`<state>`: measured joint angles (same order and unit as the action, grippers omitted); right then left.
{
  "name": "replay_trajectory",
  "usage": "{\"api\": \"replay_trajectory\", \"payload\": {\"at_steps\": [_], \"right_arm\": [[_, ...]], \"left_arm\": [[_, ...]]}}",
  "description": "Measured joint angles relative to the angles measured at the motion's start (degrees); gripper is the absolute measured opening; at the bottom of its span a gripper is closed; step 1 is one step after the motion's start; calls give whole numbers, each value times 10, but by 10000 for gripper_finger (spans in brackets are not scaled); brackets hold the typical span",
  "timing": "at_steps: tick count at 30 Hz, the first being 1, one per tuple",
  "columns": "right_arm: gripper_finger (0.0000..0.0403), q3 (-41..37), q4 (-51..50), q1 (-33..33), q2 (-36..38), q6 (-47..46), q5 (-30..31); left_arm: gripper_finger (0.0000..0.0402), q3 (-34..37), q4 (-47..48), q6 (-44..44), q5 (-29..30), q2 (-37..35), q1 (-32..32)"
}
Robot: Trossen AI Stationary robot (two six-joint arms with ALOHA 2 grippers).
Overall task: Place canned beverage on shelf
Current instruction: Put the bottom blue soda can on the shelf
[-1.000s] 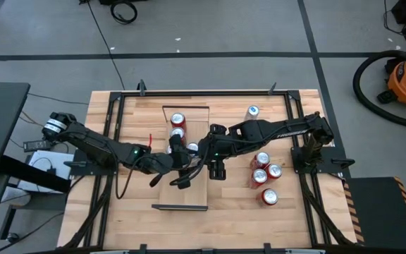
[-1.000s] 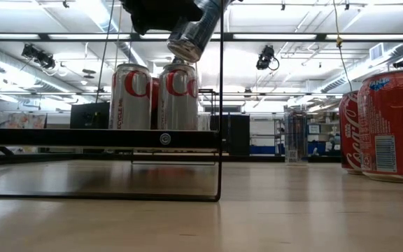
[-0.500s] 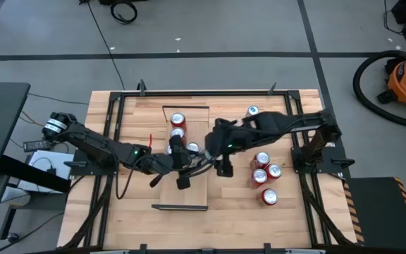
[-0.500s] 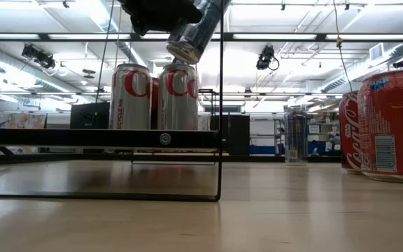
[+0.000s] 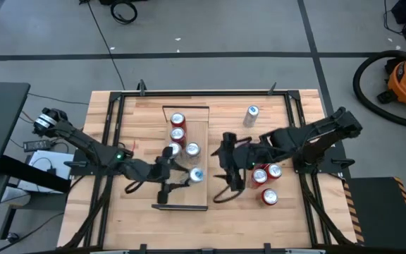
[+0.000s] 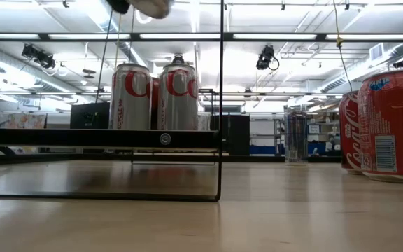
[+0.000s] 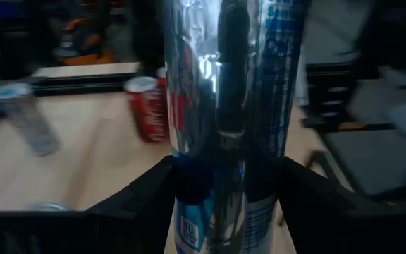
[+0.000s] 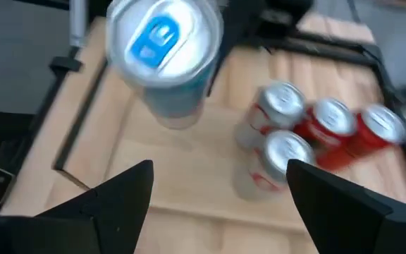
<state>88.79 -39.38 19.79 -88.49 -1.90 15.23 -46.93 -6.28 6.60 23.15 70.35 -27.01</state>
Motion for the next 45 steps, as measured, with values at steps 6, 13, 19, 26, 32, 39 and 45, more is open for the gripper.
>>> {"api": "replay_trajectory", "payload": {"at_steps": [6,13,19,26,32,39,45], "right_arm": [[336,-156,245,2,36,83,-18],[341,-212,401,-28,27,98,-62],[362,-212,461,-60,7,66,-158],[379,-212,520,-69,-5,81,-203],[368,-212,578,-70,-18,84,-228],[333,-212,592,-74,-24,85,-209],[286,-212,603,-83,-24,79,-208]], "left_arm": [[220,80,-164,9,-94,-21,15],[220,92,-169,28,-99,-13,40],[220,92,-173,20,-108,-13,41],[220,92,-182,22,-111,-13,41],[220,91,-200,18,-100,-13,45],[220,91,-205,16,-94,-13,57],[220,91,-205,16,-93,-13,58]]}}
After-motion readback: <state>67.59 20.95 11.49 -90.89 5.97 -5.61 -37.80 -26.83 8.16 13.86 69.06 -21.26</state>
